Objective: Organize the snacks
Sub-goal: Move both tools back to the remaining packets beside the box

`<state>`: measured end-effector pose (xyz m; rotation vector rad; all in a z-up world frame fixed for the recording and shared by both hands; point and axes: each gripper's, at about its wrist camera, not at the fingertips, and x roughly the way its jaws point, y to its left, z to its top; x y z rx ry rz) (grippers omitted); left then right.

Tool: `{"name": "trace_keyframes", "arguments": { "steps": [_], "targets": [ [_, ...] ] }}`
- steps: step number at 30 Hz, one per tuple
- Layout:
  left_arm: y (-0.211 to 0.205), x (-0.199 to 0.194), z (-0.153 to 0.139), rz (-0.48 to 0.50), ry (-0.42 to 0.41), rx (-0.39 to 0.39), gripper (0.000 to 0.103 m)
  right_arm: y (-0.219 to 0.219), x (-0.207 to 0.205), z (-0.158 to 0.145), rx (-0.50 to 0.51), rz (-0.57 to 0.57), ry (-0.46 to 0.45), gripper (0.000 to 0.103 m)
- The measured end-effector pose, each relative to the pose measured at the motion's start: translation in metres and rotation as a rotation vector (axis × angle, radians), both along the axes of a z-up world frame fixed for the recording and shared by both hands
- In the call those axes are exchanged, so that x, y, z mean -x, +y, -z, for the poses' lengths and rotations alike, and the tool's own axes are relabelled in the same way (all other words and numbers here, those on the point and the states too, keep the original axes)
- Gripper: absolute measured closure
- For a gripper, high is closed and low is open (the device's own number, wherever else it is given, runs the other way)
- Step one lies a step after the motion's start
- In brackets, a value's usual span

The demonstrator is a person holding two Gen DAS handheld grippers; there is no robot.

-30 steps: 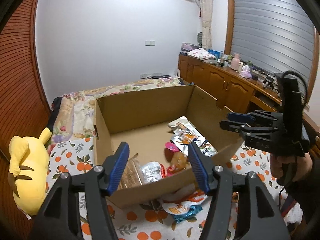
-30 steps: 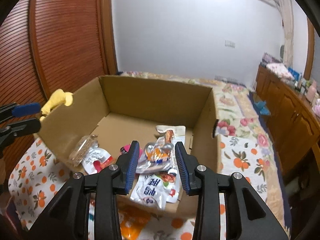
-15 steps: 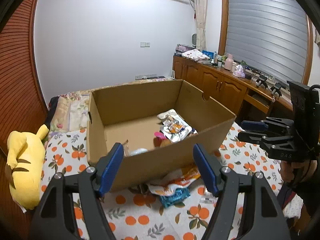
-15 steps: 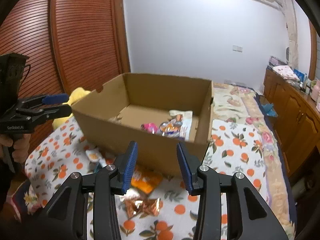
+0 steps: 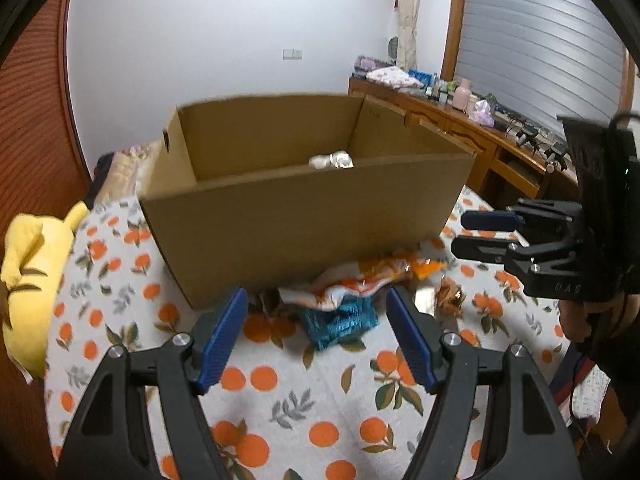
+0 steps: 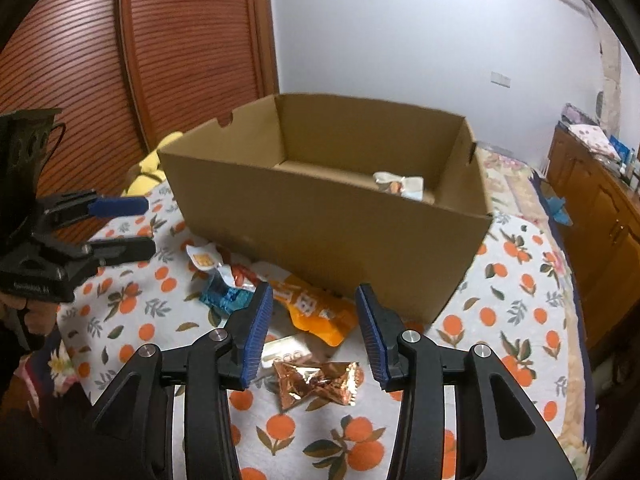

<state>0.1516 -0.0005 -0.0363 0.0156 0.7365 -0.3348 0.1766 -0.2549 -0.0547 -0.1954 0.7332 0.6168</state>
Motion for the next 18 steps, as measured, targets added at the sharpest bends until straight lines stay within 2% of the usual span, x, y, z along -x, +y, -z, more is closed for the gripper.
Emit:
{"name": "trace_keyframes", "arguments": {
  "steps": [8,18],
  "targets": [
    [-0.019,-0.014,0.041,0.008,0.100,-0.001,0.031,0.019,-0.007,0.017,0.047,-0.041,0.041,0.059],
    [-0.037,-0.037,0.059,-0.030,0.164,0.006,0.031,0.024,-0.008,0.020,0.077,-0.064,0.049,0.057]
  ]
}}
